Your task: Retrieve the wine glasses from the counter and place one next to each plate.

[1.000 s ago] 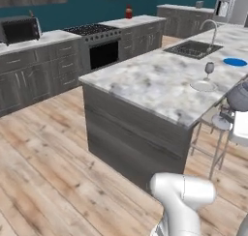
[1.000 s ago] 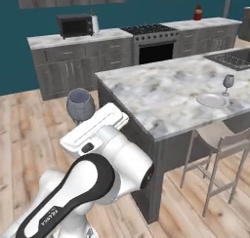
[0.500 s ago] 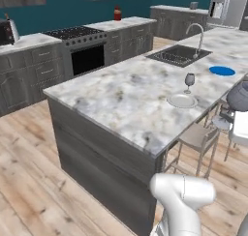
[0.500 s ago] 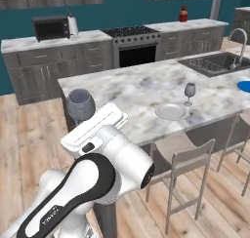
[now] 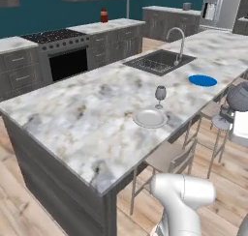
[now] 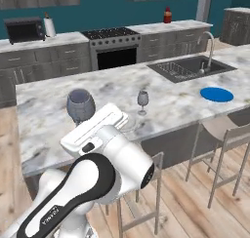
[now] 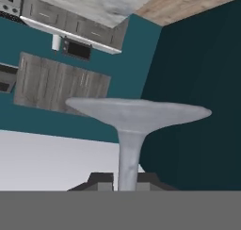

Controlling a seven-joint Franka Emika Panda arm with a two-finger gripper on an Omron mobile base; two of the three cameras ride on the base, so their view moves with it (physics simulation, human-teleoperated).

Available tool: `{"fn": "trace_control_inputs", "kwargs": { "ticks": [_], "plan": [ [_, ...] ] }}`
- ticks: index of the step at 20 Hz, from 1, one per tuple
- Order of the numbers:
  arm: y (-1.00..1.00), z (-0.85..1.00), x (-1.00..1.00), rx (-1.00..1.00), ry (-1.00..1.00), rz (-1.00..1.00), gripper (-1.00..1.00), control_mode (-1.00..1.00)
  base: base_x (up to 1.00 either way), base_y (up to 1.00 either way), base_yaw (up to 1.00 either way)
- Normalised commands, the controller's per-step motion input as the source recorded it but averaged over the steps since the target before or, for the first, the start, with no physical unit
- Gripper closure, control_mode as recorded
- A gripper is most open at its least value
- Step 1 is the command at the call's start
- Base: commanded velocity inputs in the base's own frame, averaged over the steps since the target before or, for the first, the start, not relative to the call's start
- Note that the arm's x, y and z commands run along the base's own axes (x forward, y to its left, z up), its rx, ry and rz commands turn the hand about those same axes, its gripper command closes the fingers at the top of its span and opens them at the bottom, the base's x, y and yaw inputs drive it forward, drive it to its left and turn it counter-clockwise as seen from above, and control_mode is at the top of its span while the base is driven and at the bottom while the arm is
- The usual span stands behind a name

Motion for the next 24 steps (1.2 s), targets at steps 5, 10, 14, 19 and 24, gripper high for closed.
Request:
{"fn": "trace_control_inputs", "kwargs": {
  "ticks": [5, 10, 14, 19, 24],
  "plan": [
    [0.00, 0.00, 0.00, 0.00, 0.00, 0.00, 1.00, 1.00, 0.38, -1.00, 0.00],
    [0.00, 0.00, 0.00, 0.00, 0.00, 0.00, 1.00, 1.00, 0.46, -1.00, 0.00],
    [0.00, 0.00, 0.00, 0.00, 0.00, 0.00, 1.00, 1.00, 0.47, -1.00, 0.02],
    [0.00, 0.00, 0.00, 0.00, 0.00, 0.00, 1.00, 1.00, 0.12, -0.99, 0.40],
    [0.00, 0.00, 0.00, 0.00, 0.00, 0.00, 1.00, 1.00, -0.27, -0.73, 0.75]
  ]
}}
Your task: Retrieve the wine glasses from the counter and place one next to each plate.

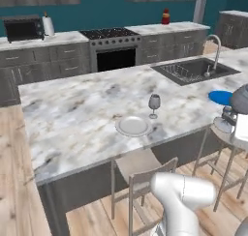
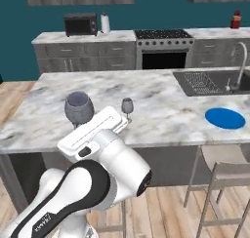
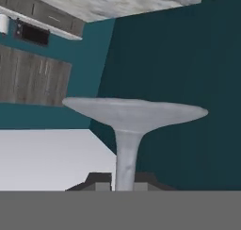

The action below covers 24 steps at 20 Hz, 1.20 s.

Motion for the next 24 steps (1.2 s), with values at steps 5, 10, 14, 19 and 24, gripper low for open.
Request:
{"fn": "trace_control_inputs", "kwargs": {
  "ticks": [5, 10, 14, 19, 24],
  "plan": [
    [0.00, 0.00, 0.00, 0.00, 0.00, 0.00, 1.00, 1.00, -0.33, -0.82, 0.71],
    [0.00, 0.00, 0.00, 0.00, 0.00, 0.00, 1.00, 1.00, -0.24, -1.00, 0.30],
    [0.00, 0.00, 0.00, 0.00, 0.00, 0.00, 1.00, 1.00, -0.55, -1.00, 0.19],
    [0.00, 0.00, 0.00, 0.00, 0.00, 0.00, 1.00, 1.00, -0.36, -1.00, 0.00],
    [0.00, 0.00, 0.00, 0.00, 0.00, 0.00, 1.00, 1.00, 0.07, -1.00, 0.00]
  ]
}}
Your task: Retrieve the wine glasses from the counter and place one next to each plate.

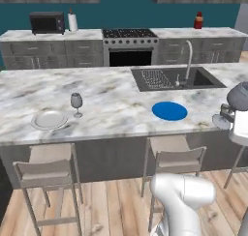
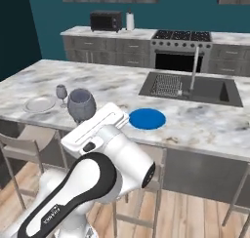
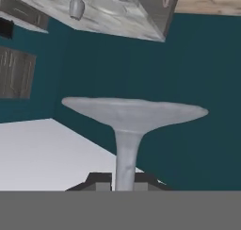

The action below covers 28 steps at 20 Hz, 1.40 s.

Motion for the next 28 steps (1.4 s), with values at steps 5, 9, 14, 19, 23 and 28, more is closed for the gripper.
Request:
{"fn": "trace_control_inputs", "kwargs": {
  "ticks": [5, 9, 14, 19, 23, 28],
  "plan": [
    [0.00, 0.00, 0.00, 0.00, 0.00, 0.00, 1.00, 1.00, 0.63, -1.00, 0.04],
    [0.00, 0.00, 0.00, 0.00, 0.00, 0.00, 1.00, 1.00, 1.00, -0.22, 0.04],
    [0.00, 0.00, 0.00, 0.00, 0.00, 0.00, 1.00, 1.00, 0.76, -0.01, -0.04],
    [0.00, 0.00, 0.00, 0.00, 0.00, 0.00, 1.00, 1.00, -0.05, -0.22, -0.24],
    [0.00, 0.00, 0.00, 0.00, 0.00, 0.00, 1.00, 1.00, -0.25, -0.12, -0.31],
    [0.00, 0.00, 0.00, 0.00, 0.00, 0.00, 1.00, 1.00, -0.17, 0.03, -0.32]
  ]
}}
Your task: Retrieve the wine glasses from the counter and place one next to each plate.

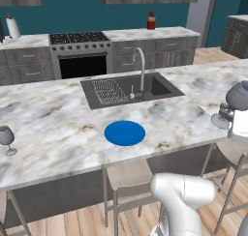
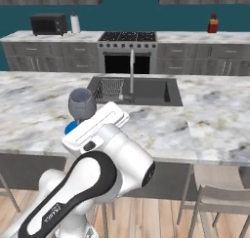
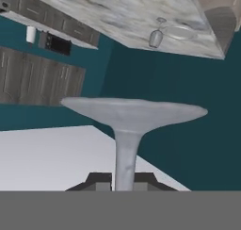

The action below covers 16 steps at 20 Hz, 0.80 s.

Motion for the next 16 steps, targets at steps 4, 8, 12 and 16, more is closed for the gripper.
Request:
{"fn": "trace_control_inputs", "kwargs": {
  "ticks": [4, 8, 12, 16],
  "plan": [
    [0.00, -0.01, 0.09, 0.00, 0.00, 0.00, 1.00, -1.00, 0.03, 0.18, -0.03],
    [0.00, -0.14, 0.45, -0.01, 0.01, 0.00, 1.00, -1.00, 0.00, 0.00, 0.00],
    [0.00, -0.26, 0.83, -0.03, 0.03, 0.04, 1.00, -1.00, 0.00, 0.00, 0.00],
    [0.09, -0.49, 0.82, -0.09, -0.03, 0.12, 1.00, -1.00, 0.00, 0.00, 0.00]
  ]
}}
